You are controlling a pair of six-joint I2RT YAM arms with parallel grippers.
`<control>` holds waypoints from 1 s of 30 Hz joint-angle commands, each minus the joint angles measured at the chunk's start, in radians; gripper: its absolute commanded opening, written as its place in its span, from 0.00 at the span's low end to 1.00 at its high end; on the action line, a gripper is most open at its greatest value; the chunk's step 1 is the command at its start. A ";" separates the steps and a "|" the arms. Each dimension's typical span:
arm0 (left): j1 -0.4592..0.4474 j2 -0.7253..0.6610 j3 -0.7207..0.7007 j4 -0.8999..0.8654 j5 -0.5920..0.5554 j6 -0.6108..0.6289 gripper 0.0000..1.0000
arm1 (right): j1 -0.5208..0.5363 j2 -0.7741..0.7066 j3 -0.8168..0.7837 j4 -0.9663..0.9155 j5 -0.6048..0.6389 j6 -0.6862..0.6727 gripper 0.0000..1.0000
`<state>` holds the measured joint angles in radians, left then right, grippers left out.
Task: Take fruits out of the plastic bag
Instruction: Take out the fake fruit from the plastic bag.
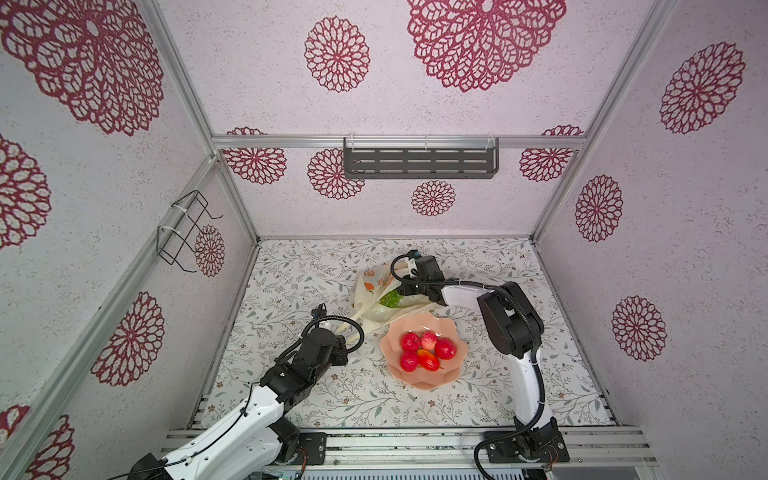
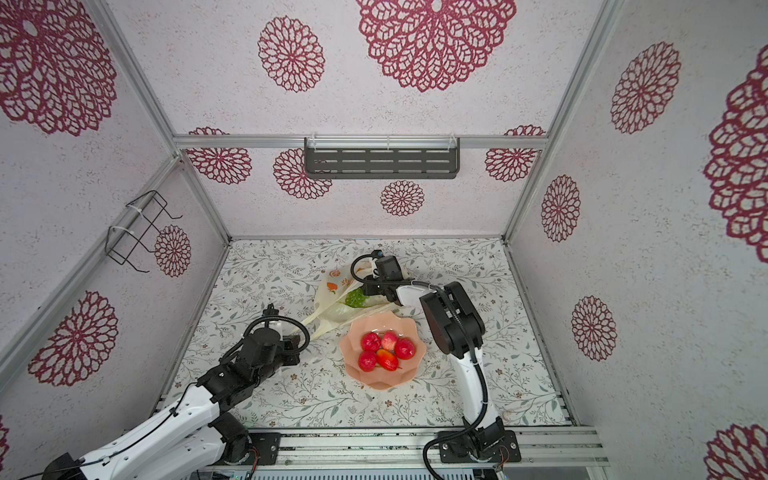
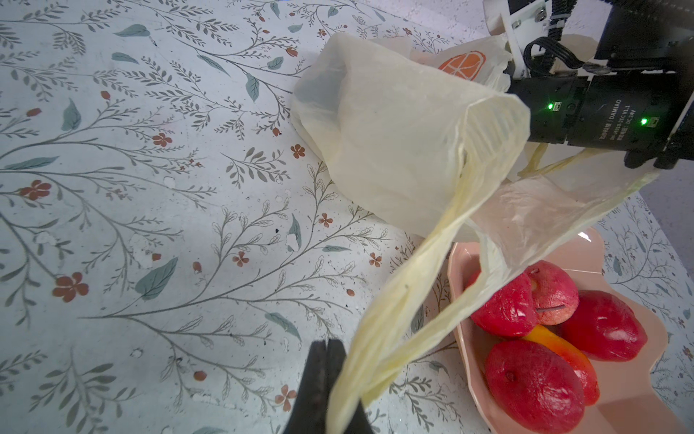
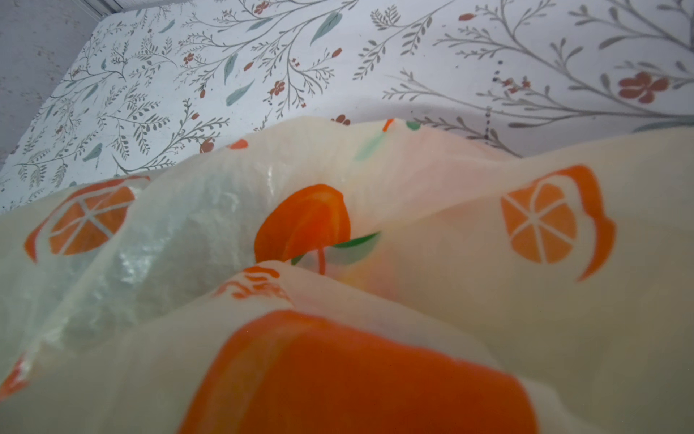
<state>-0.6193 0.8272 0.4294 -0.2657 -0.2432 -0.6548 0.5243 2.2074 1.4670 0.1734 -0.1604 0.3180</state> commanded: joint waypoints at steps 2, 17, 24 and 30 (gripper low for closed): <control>0.000 0.011 0.001 0.033 -0.009 0.012 0.00 | -0.004 -0.021 0.005 -0.026 -0.003 -0.037 0.49; 0.001 -0.002 0.049 0.019 -0.053 0.012 0.00 | -0.003 -0.285 -0.102 -0.159 -0.123 -0.051 0.37; 0.003 0.048 0.073 0.044 -0.057 0.020 0.00 | -0.001 -0.422 -0.199 -0.196 -0.235 -0.039 0.38; 0.003 0.074 0.083 0.054 -0.047 0.008 0.00 | 0.003 -0.503 -0.261 -0.112 -0.340 0.027 0.38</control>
<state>-0.6193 0.8993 0.4843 -0.2436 -0.2829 -0.6510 0.5247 1.7653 1.2182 0.0113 -0.4103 0.3080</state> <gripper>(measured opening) 0.043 0.402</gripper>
